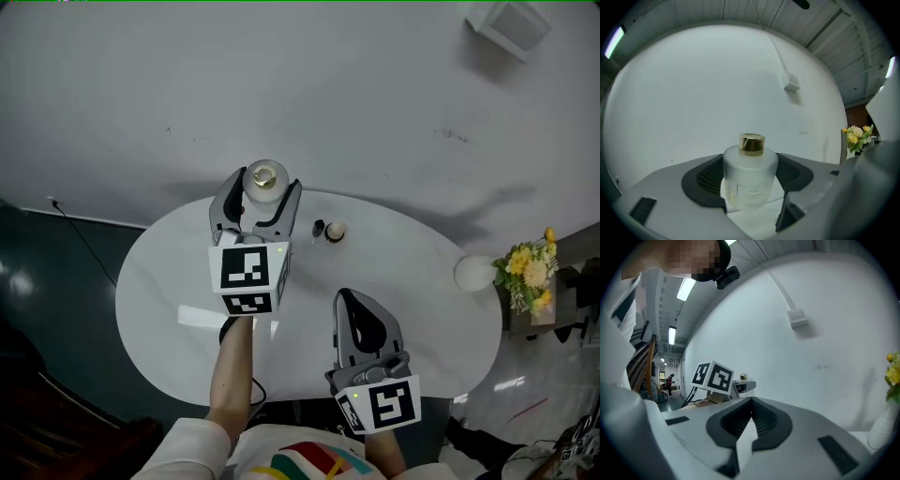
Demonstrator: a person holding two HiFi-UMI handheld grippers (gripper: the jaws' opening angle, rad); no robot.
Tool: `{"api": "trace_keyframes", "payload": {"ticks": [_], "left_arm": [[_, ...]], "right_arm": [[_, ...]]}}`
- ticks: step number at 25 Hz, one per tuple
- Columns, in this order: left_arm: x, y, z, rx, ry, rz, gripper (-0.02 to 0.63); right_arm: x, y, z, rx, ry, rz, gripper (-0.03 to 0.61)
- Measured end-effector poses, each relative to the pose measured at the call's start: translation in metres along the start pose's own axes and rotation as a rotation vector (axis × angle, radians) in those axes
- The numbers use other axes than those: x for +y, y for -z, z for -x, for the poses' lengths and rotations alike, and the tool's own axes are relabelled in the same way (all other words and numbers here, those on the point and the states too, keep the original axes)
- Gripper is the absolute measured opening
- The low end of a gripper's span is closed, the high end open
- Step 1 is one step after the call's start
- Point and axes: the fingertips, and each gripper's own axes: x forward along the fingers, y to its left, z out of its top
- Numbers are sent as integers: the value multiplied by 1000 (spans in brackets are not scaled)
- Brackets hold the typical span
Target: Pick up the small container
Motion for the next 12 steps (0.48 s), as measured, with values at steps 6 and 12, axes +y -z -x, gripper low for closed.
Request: {"api": "trace_keyframes", "payload": {"ticks": [6,12], "left_arm": [[0,-63,47,-64,-19,-32,347],[-6,-99,101,-99,-47,-58,347]], "right_arm": [[1,-43,9,-70,11,40,11],[9,-73,22,-134,-17,79,11]]}}
